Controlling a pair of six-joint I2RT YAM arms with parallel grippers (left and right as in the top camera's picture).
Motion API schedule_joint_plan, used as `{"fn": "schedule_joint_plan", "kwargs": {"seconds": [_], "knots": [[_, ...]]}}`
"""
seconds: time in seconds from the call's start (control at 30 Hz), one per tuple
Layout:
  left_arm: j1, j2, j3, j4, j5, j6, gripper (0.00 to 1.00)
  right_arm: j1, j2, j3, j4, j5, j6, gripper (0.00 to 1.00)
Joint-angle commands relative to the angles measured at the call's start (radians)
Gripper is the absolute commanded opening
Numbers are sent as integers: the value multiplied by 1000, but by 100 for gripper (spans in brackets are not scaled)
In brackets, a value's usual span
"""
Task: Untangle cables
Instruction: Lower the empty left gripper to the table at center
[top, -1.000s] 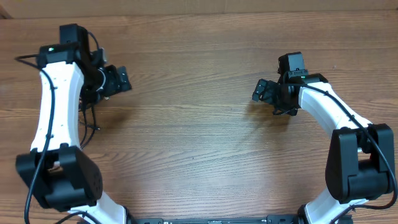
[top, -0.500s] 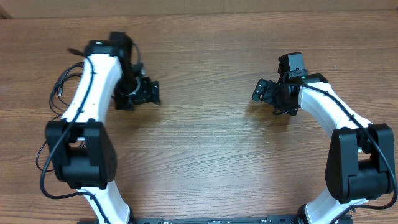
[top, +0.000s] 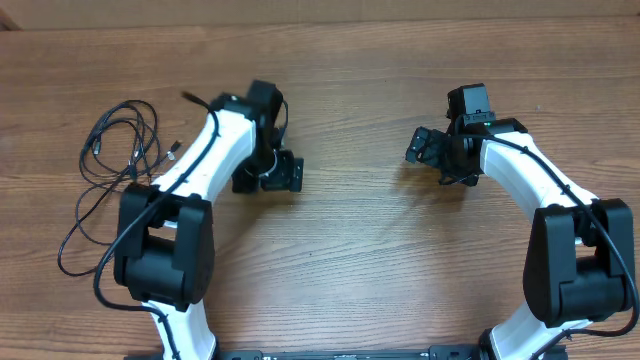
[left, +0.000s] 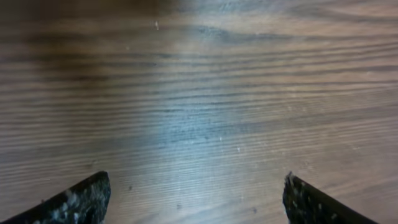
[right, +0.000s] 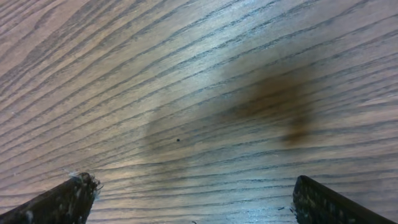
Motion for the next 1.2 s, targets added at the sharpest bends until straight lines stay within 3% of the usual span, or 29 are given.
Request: {"fn": "schedule_joint_plan", "kwargs": {"seconds": [0.0,0.6,0.83,0.97,1.17], "knots": [[-20,6,-97,54,-16,-55,88,0,3,8,4,2,4,100],[-24,6,-409,301,-24,-45,89,0,3,8,4,2,4,100],[-23,6,-474,351,-173,-62,92,0,3,8,4,2,4,100],[-23,6,-544,451,-193,-61,100,0,3,8,4,2,4,100],[-23,6,-560,493,-226,-61,99,0,3,8,4,2,4,100]]}}
